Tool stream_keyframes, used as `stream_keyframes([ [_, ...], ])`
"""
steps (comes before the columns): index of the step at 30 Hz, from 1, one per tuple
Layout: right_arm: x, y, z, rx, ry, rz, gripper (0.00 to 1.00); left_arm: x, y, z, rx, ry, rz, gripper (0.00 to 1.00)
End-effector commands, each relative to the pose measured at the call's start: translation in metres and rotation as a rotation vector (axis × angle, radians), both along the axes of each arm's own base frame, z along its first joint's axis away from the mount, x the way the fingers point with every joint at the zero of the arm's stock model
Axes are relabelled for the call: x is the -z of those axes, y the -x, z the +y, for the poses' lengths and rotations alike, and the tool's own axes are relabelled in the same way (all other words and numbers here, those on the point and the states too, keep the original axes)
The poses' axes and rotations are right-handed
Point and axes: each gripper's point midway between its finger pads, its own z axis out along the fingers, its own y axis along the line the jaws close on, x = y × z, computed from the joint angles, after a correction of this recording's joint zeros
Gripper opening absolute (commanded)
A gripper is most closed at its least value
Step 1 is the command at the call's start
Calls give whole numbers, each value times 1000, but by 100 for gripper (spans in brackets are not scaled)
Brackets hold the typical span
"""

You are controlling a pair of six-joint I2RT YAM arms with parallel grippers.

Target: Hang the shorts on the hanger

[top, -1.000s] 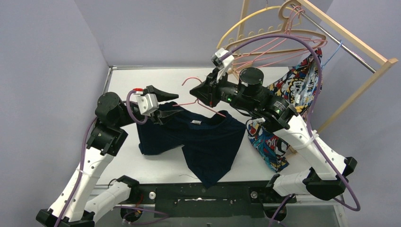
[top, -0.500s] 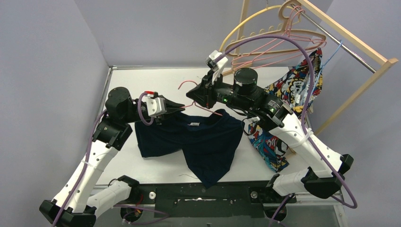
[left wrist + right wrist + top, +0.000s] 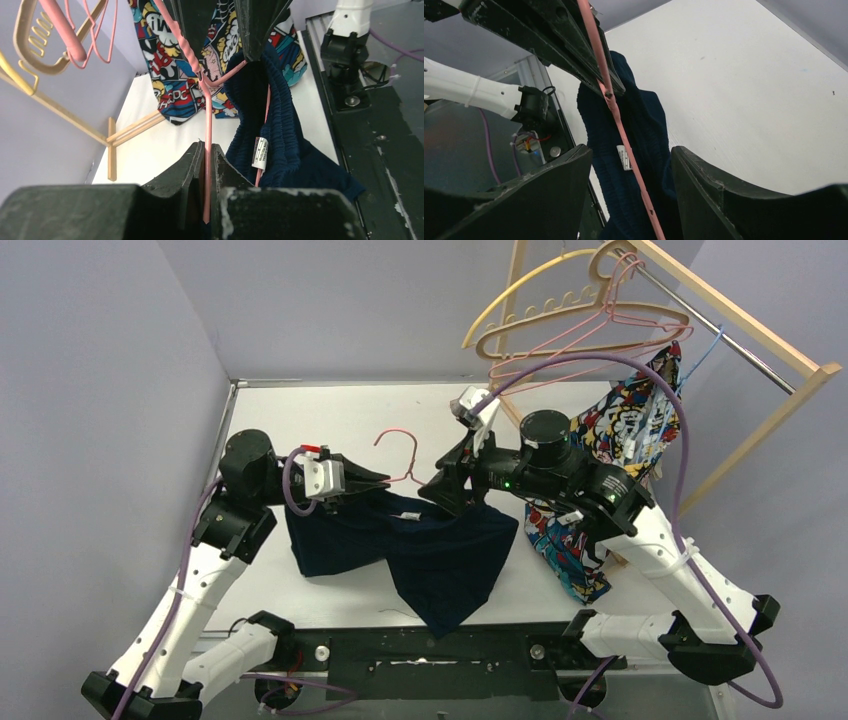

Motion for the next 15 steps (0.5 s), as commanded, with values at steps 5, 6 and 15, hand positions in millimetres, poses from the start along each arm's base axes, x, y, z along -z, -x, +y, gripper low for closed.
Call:
stream_keyframes([
  [5,18,27,-8,-106,4,40,54,-31,22,-2,108,78,-106,0],
  [6,20,29,-8,-107,3,45,53,-31,23,-2,112,80,-104,0],
  [15,31,35,-7,-126,-13,87,38,-35,30,-4,141,138,-106,0],
])
